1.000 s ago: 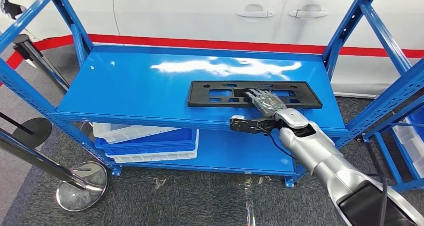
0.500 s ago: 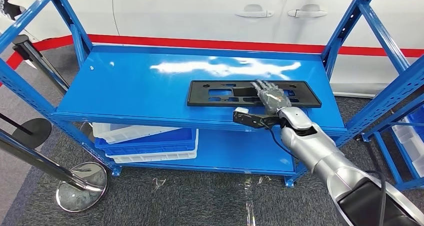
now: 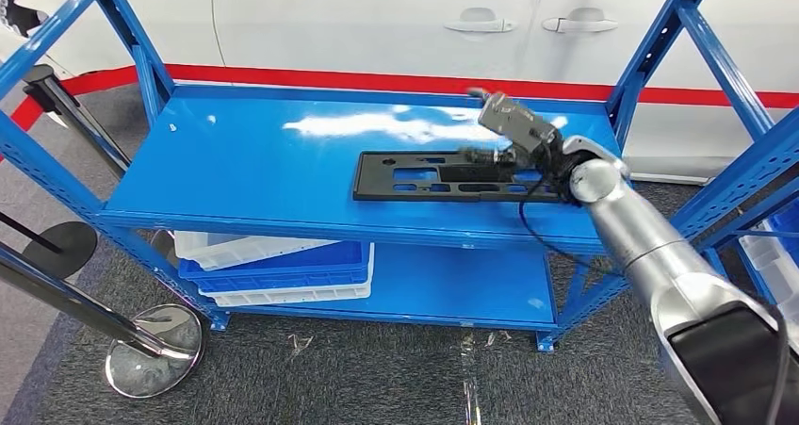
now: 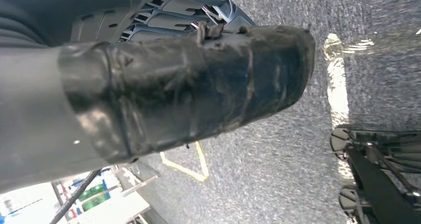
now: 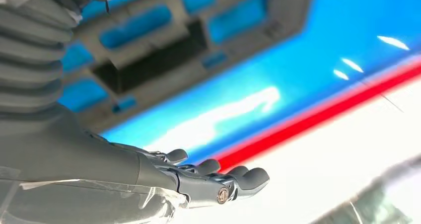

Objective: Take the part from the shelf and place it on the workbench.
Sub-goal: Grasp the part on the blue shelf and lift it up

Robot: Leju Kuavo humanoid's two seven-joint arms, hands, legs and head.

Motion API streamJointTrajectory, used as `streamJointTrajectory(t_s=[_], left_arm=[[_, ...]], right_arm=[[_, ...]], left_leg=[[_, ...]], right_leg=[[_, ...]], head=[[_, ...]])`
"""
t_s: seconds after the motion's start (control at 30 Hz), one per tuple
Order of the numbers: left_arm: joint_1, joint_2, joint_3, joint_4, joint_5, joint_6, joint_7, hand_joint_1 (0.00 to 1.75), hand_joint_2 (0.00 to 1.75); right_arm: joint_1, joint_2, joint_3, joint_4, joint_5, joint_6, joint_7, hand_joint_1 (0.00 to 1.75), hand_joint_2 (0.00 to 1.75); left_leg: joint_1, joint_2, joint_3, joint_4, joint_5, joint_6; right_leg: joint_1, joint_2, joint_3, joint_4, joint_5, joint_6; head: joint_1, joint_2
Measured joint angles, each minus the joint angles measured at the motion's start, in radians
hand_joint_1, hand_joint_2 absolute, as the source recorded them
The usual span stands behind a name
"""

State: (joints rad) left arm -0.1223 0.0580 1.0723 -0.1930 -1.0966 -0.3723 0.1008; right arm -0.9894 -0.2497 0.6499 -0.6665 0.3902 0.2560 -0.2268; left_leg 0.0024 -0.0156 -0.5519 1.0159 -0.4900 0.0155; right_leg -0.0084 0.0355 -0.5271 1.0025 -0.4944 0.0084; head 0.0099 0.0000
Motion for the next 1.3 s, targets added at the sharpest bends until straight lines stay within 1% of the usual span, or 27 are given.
streamJointTrajectory(t_s=[0.07, 0.13, 0.33, 0.57, 0.93, 0.97, 1.1, 1.3], left_arm=[[0.000, 0.000, 0.000, 0.000, 0.002, 0.002, 0.000, 0.00, 0.00], [-0.001, 0.000, 0.000, 0.000, 0.005, 0.005, -0.002, 0.00, 0.00], [-0.001, 0.000, 0.000, 0.000, 0.007, 0.012, 0.001, 0.00, 0.00], [-0.003, 0.000, 0.000, 0.000, 0.008, 0.014, 0.012, 0.00, 0.00], [-0.003, 0.000, 0.000, 0.000, 0.008, 0.014, 0.013, 0.00, 0.00], [-0.003, 0.000, 0.000, 0.000, 0.007, 0.014, 0.013, 0.00, 0.00], [-0.003, -0.001, 0.000, 0.000, 0.001, 0.015, 0.010, 0.00, 0.00], [-0.003, -0.001, 0.003, 0.000, 0.001, 0.017, 0.016, 0.00, 0.00]], right_arm=[[-0.024, -0.014, -0.004, -0.053, -0.013, 0.009, 0.043, 0.00, 0.87], [-0.033, -0.023, -0.004, -0.092, 0.011, -0.004, 0.064, 0.00, 1.75], [-0.031, -0.030, 0.009, -0.119, 0.154, -0.073, 0.080, 0.00, 1.75], [-0.018, -0.029, 0.070, -0.118, 0.318, -0.103, 0.084, 0.00, 1.75], [-0.007, -0.028, 0.088, -0.117, 0.344, -0.112, 0.084, 0.00, 1.75], [-0.006, -0.028, 0.092, -0.117, 0.352, -0.113, 0.084, 0.00, 1.75], [0.036, -0.003, 0.134, -0.064, 0.478, -0.151, 0.092, 0.00, 1.75], [0.046, 0.006, 0.151, -0.025, 0.484, -0.159, 0.092, 0.00, 1.75]], left_leg=[[0.000, 0.000, 0.000, 0.000, 0.000, 0.000], [0.000, 0.000, 0.000, 0.000, 0.000, 0.000], [0.000, 0.000, 0.000, 0.000, 0.000, 0.000], [0.000, 0.000, 0.000, 0.000, 0.000, 0.000], [0.000, 0.000, 0.000, 0.000, 0.000, 0.000], [0.000, 0.000, 0.000, 0.000, 0.000, 0.000], [0.000, -0.001, 0.000, -0.001, 0.000, 0.000], [0.000, -0.001, -0.001, -0.001, 0.000, 0.000]], right_leg=[[0.000, 0.000, 0.000, 0.000, 0.000, 0.000], [0.000, 0.000, 0.000, 0.000, 0.000, 0.000], [0.000, 0.000, 0.000, 0.000, 0.000, 0.000], [0.000, 0.000, 0.000, 0.000, 0.000, 0.000], [0.000, 0.000, 0.000, 0.000, 0.000, 0.000], [0.000, 0.000, 0.000, 0.000, 0.000, 0.000], [0.000, -0.001, 0.000, 0.000, 0.000, 0.000], [0.000, -0.001, 0.000, 0.000, 0.000, 0.000]], head=[[0.000, 0.000], [0.000, 0.000], [0.000, 0.000], [0.000, 0.000], [0.000, 0.000], [0.000, 0.000], [0.000, 0.000], [0.000, 0.000]])
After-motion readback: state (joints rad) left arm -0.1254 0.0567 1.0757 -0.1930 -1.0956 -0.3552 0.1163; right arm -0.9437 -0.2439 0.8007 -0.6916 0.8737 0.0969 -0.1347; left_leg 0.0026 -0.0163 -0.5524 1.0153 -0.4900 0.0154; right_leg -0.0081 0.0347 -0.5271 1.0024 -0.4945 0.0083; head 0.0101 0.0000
